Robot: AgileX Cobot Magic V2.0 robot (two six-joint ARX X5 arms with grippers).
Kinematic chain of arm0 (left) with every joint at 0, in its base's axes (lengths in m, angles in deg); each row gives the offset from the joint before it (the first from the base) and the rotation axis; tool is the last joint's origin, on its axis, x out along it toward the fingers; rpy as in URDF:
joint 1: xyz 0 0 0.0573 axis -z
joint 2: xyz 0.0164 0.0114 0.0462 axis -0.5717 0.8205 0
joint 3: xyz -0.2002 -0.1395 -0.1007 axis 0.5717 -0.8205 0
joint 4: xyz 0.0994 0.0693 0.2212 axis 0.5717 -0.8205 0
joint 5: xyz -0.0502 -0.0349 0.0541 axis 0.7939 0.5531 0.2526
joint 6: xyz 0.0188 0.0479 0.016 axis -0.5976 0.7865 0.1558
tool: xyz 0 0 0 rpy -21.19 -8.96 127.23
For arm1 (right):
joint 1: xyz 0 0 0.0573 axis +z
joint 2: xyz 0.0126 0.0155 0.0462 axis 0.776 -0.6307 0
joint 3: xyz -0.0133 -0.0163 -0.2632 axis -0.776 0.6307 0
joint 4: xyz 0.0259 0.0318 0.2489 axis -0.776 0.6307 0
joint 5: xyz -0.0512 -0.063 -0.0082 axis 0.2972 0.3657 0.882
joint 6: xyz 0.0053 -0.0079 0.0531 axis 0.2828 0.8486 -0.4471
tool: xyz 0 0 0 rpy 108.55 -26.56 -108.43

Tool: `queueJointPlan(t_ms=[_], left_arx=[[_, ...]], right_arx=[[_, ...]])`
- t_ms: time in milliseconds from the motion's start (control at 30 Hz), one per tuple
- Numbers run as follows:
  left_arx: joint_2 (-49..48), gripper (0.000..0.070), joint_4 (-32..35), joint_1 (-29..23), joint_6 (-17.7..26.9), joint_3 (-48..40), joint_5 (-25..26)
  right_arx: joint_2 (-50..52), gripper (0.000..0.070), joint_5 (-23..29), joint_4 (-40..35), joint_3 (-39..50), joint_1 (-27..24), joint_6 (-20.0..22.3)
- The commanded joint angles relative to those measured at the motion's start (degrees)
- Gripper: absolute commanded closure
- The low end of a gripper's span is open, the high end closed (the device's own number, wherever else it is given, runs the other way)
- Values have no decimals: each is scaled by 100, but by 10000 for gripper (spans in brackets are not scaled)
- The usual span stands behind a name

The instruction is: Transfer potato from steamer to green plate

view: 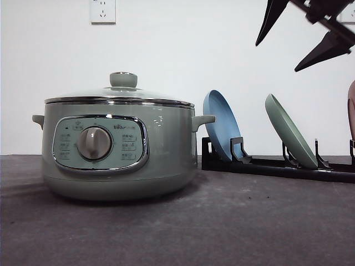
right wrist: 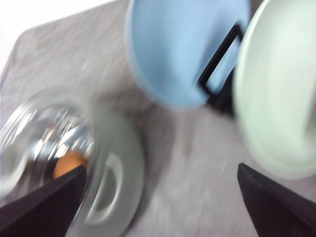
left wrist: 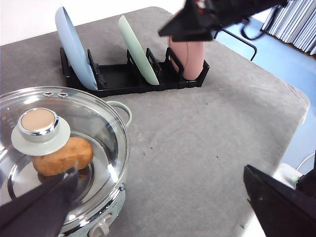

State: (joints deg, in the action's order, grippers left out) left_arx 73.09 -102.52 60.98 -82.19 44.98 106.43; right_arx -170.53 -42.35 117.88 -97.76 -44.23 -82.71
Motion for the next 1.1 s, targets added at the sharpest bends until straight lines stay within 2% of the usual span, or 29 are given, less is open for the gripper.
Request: queueJointPlan(t_ms=[0,233,367,500,933,1067], left_arx=[[37,0,31,28,50,109,33],[37,0,33,28,50,109,33],[37,0,35,28,52,109,33],[37,0,33,26,52,109,33],[37,0,4,26,52,109,33],[37,0,2,26,52,109,33]], right_arx=[[-352,83,11,-51,-348,-52,70],[-1369,104,5,-72,-1248,-213,76],[-1818,175,9,-78,-1594,-237,72],[-2107,194,44,-186,-1690,-235,63],[-2356,605,321,-370,-1683,-237,59],[-2358,682,316,-373,-1683,-237,24]])
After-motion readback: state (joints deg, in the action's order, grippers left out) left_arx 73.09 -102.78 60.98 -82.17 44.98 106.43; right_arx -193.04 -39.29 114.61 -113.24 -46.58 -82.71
